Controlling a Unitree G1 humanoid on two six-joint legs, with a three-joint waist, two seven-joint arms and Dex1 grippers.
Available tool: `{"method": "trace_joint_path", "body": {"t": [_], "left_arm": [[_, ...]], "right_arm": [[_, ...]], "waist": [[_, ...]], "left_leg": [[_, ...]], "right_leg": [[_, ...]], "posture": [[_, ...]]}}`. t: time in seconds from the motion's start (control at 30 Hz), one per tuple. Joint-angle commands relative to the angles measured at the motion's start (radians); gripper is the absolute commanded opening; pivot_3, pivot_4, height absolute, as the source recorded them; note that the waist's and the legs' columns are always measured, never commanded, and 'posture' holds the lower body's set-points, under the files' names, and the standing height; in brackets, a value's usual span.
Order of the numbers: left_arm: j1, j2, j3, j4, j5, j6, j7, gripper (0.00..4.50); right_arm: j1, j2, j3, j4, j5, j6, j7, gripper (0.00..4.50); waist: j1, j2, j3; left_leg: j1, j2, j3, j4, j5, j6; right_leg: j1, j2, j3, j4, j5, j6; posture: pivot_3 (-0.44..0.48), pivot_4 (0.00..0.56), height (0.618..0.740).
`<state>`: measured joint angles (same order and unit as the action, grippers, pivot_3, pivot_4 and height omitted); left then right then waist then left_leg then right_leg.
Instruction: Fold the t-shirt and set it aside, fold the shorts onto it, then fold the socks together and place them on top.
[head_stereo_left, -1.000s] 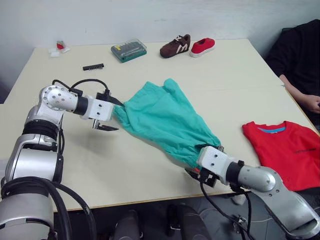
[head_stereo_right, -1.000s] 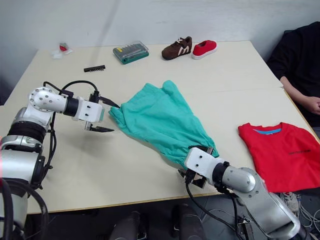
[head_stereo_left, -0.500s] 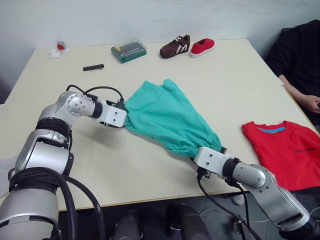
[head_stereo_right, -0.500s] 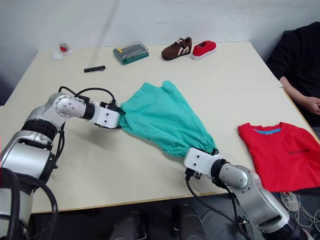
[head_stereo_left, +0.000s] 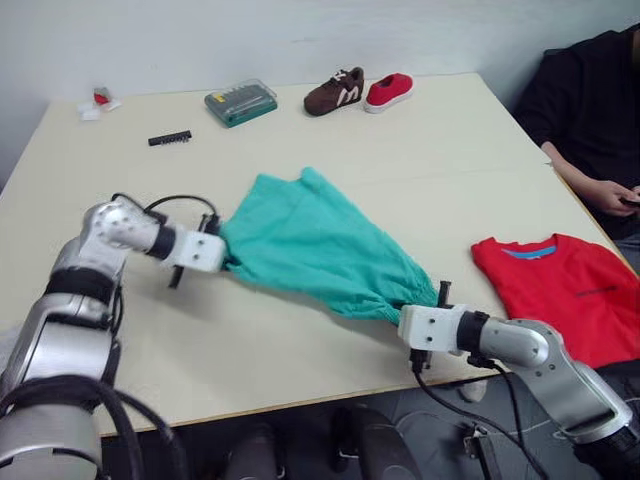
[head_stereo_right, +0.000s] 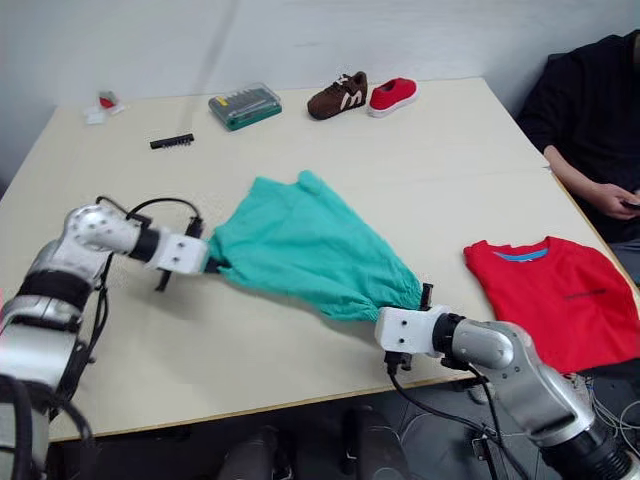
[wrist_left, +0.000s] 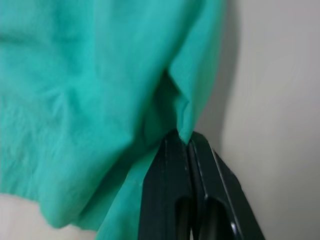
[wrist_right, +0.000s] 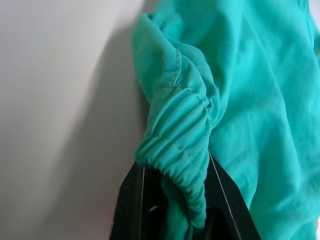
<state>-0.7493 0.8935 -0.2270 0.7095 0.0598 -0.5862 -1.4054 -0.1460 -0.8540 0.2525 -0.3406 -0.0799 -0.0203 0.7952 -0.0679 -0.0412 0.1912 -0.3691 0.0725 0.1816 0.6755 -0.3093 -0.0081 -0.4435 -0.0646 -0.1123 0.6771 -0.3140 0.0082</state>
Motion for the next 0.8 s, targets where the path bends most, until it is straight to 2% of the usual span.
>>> {"method": "trace_joint_path", "body": {"t": [0.03, 0.13, 0.23, 0.4, 0.53, 0.63, 0.73, 0.8], "left_arm": [[0.310, 0.155, 0.061, -0.435, -0.150, 0.258, -0.089, 0.00], [0.628, 0.259, 0.190, -0.743, -0.203, 0.385, -0.018, 0.00], [0.835, 0.276, 0.303, -0.911, -0.209, 0.464, 0.054, 0.00], [0.971, 0.231, 0.354, -1.011, -0.134, 0.494, 0.186, 0.00], [1.023, 0.207, 0.374, -1.041, -0.150, 0.555, 0.223, 0.00], [1.056, 0.200, 0.435, -1.111, -0.316, 0.733, 0.185, 0.60], [1.068, 0.212, 0.534, -1.181, -0.542, 0.960, 0.141, 1.50], [1.056, 0.249, 0.616, -1.200, -0.700, 1.127, 0.098, 2.18]], "right_arm": [[-0.045, -0.019, -0.007, 0.112, 0.031, -0.240, 0.085, 0.04], [-0.085, -0.025, 0.026, 0.235, 0.024, -0.446, 0.145, 0.04], [-0.115, -0.017, 0.046, 0.319, 0.035, -0.559, 0.191, 0.04], [-0.163, 0.008, 0.074, 0.410, 0.028, -0.680, 0.228, 0.04], [-0.171, 0.012, 0.069, 0.420, 0.056, -0.688, 0.252, 0.04], [-0.141, -0.016, 0.039, 0.384, 0.102, -0.647, 0.269, 1.04], [-0.084, -0.064, -0.018, 0.304, 0.163, -0.591, 0.273, 2.03], [-0.021, -0.102, -0.077, 0.200, 0.268, -0.462, 0.264, 2.76]], "waist": [[-0.012, 0.000, 0.000], [-0.013, 0.002, 0.000], [-0.006, 0.003, 0.000], [0.019, 0.004, 0.000], [0.028, 0.009, -0.003], [0.035, 0.010, -0.003], [0.040, 0.010, -0.003], [0.043, 0.009, -0.003]], "left_leg": [[0.001, 0.001, 0.000, 0.000, 0.000, -0.001], [0.003, 0.002, -0.001, -0.003, 0.000, -0.004], [0.005, 0.001, -0.001, -0.005, 0.001, -0.005], [0.011, 0.000, 0.000, -0.008, 0.001, -0.005], [0.017, 0.000, -0.001, -0.013, 0.000, -0.005], [0.017, 0.000, -0.001, -0.014, 0.000, -0.004], [0.016, 0.000, -0.001, -0.013, -0.001, -0.005], [0.015, 0.000, -0.002, -0.013, -0.001, -0.005]], "right_leg": [[0.000, 0.001, 0.001, 0.001, -0.001, 0.000], [0.000, 0.003, 0.003, 0.001, -0.003, -0.002], [0.001, 0.003, 0.005, 0.002, -0.004, -0.002], [0.005, 0.003, 0.006, 0.001, -0.003, -0.002], [0.013, 0.003, 0.005, -0.005, -0.003, -0.003], [0.013, 0.003, 0.005, -0.005, -0.003, -0.003], [0.012, 0.003, 0.005, -0.006, -0.003, -0.003], [0.013, 0.003, 0.004, -0.007, -0.003, -0.003]], "posture": [[0.000, 0.150, 0.740], [0.000, 0.150, 0.740], [0.000, 0.150, 0.740], [0.000, 0.150, 0.740], [0.000, 0.150, 0.740], [0.000, 0.150, 0.740], [0.000, 0.150, 0.740], [0.000, 0.150, 0.740]]}}
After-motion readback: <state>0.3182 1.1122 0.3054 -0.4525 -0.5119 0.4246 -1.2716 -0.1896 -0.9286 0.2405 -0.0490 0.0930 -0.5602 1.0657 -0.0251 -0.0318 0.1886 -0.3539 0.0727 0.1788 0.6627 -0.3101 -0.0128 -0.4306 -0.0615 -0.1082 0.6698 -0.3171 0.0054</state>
